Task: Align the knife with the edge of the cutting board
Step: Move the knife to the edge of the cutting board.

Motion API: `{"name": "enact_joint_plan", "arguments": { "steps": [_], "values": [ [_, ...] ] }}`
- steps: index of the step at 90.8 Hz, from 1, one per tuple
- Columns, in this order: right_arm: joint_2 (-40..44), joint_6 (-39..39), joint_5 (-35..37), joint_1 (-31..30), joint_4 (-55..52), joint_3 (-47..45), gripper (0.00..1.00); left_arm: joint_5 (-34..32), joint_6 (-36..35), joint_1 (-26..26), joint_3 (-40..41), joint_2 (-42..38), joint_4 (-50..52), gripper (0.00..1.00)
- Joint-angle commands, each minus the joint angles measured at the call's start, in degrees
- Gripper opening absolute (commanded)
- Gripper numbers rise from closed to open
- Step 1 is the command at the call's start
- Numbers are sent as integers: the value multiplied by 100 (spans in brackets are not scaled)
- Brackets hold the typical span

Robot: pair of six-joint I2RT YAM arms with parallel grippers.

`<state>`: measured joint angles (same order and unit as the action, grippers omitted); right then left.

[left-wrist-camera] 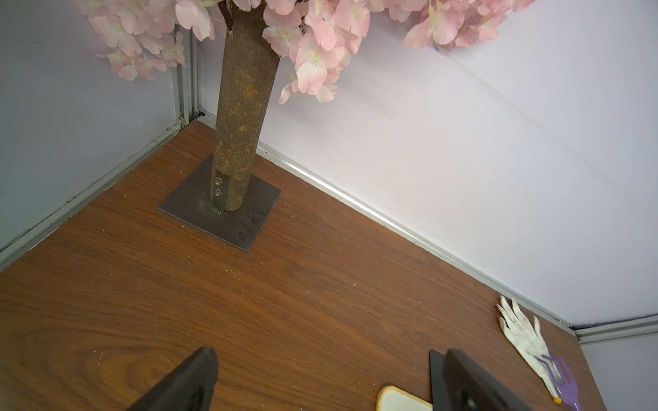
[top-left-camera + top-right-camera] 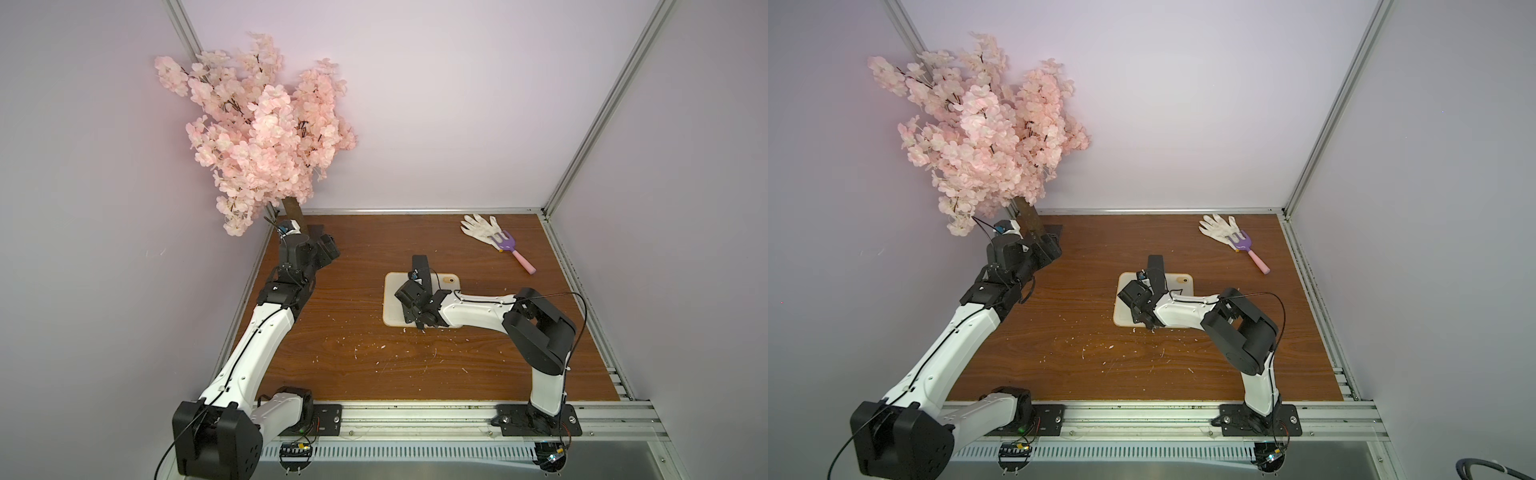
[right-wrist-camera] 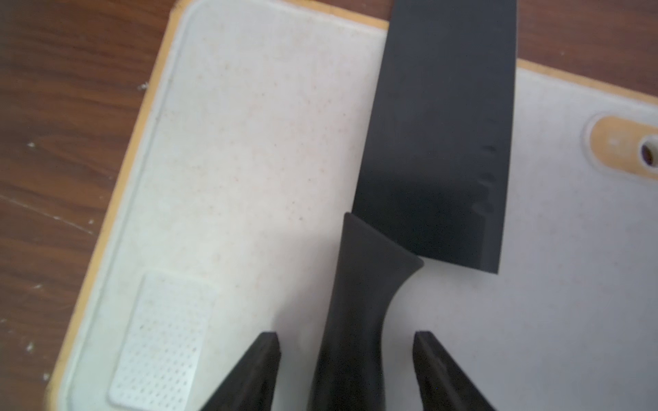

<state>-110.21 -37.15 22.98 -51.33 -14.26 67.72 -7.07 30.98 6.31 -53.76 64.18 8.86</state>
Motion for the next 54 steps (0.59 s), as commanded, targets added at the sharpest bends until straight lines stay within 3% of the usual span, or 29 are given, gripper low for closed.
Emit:
{"name": "enact_joint_plan", "arguments": {
  "steps": [1,54],
  "values": [
    [-47,-75,64,35,-85,173,61,53,-62,-68,21,29,-31,100],
    [-276,-80,215,172,108,371,51,-27,-74,-68,1,74,23,100]
  ]
}}
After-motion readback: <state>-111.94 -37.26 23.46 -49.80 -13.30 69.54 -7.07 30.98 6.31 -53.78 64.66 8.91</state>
